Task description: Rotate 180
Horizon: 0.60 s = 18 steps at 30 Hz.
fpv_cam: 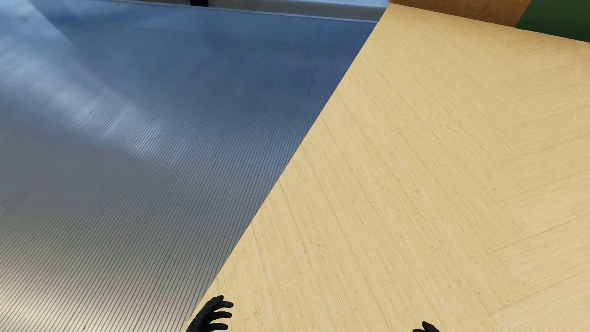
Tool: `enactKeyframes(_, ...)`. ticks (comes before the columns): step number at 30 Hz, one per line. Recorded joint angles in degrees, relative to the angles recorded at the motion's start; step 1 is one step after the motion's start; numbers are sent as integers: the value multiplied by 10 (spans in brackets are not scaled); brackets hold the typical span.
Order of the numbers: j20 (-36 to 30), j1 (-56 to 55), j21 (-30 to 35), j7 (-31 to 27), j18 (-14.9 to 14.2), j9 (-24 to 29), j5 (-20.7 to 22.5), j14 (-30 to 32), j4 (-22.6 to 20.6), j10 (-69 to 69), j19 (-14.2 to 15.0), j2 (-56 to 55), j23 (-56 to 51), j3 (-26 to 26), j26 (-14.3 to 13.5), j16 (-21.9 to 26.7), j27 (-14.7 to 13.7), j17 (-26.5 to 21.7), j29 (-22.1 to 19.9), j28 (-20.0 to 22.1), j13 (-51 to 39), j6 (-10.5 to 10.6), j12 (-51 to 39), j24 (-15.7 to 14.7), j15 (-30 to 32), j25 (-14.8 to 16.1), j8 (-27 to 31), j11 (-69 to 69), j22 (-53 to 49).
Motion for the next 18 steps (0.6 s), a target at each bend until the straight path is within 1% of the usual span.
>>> enactKeyframes(1,0,-33,-11,-9,17,9,8,45,3,86,-35,8,22,3,1,-14,-7,-23,10,7,7,-2,-11,-1,-2,-3,13,0,-16)
enactKeyframes(2,-7,-78,-4,-39,78,3,21,122,-8,162,-35,9,41,3,-3,-14,-17,-38,11,6,14,5,-8,-3,3,-5,32,-10,-17)
enactKeyframes(3,30,-95,4,-58,135,0,33,111,-24,159,-40,17,28,-6,-7,1,-17,-40,6,-12,20,12,10,-5,9,-6,54,-23,-17)
enactKeyframes(4,55,-109,18,-66,170,-3,44,53,-31,117,-38,23,15,-10,-8,17,-11,-35,-1,-31,20,24,24,-4,12,-8,71,-33,-18)
enactKeyframes(5,83,-107,31,-68,172,-2,61,-3,-22,11,-35,26,4,-9,-13,20,1,-22,-6,-46,14,43,37,-3,13,-12,82,-29,0)
enactKeyframes(6,64,-80,34,-74,9,-3,55,52,-19,-21,-27,19,-10,-3,-8,31,15,3,-6,-48,17,44,33,-1,10,-13,76,-2,12)
enactKeyframes(7,59,-67,44,-62,-1,-4,45,51,-18,-25,-20,12,-17,-9,-3,28,37,17,3,-43,3,37,36,-1,16,-11,68,21,2)
enactKeyframes(8,50,-56,41,-44,1,-14,28,48,-15,-35,-12,5,-21,-5,-4,11,47,14,21,-33,-7,30,48,-1,22,-8,52,24,-6)
enactKeyframes(9,31,-44,17,-25,1,-18,8,43,-13,-42,-1,9,-8,4,-2,-3,35,6,40,-20,-4,19,33,-2,10,-7,33,12,-9)
enactKeyframes(10,19,-36,2,-10,-1,-17,4,34,-6,-37,0,19,4,6,0,-13,19,-1,54,-6,0,10,10,-5,-10,-6,29,-5,-20)
enactKeyframes(11,9,-29,8,-6,-7,-14,14,24,1,-34,-36,18,-1,0,-8,-13,9,-9,60,5,9,5,-10,-5,-11,-6,41,-4,-14)
enactKeyframes(12,11,-30,6,-18,2,-7,23,23,3,-10,-32,24,7,-10,-18,-16,0,-20,55,10,19,5,-24,-4,-12,-4,51,-5,-12)
enactKeyframes(13,13,-42,-3,-37,26,-4,33,33,1,25,-33,29,22,-16,-29,-15,-3,-28,46,9,25,8,-21,-1,-9,-3,61,-11,-17)
enactKeyframes(14,25,-52,5,-55,120,-6,42,35,-6,52,-32,33,18,-21,-42,-4,7,-34,30,0,29,16,-8,6,-3,-4,73,-25,-6)
enactKeyframes(15,50,-39,18,-56,169,-11,48,-1,-8,8,-31,33,10,-19,-48,3,17,-24,12,-13,25,23,16,11,1,-6,84,-33,-3)
enactKeyframes(16,58,-14,28,-56,38,-16,44,-5,-4,-35,-27,29,-3,-15,-49,10,23,-9,-5,-21,23,24,34,11,1,-5,84,-30,6)
enactKeyframes(17,49,-1,38,-48,-16,-13,35,-5,-2,-47,-25,30,-11,-14,-41,9,28,-4,-16,-24,19,23,40,8,-4,-2,76,-29,-7)
enactKeyframes(18,28,13,21,-27,-16,-11,18,-7,0,-58,-26,21,-19,-3,-35,6,31,13,-17,-18,18,15,29,9,0,3,49,-20,-5)
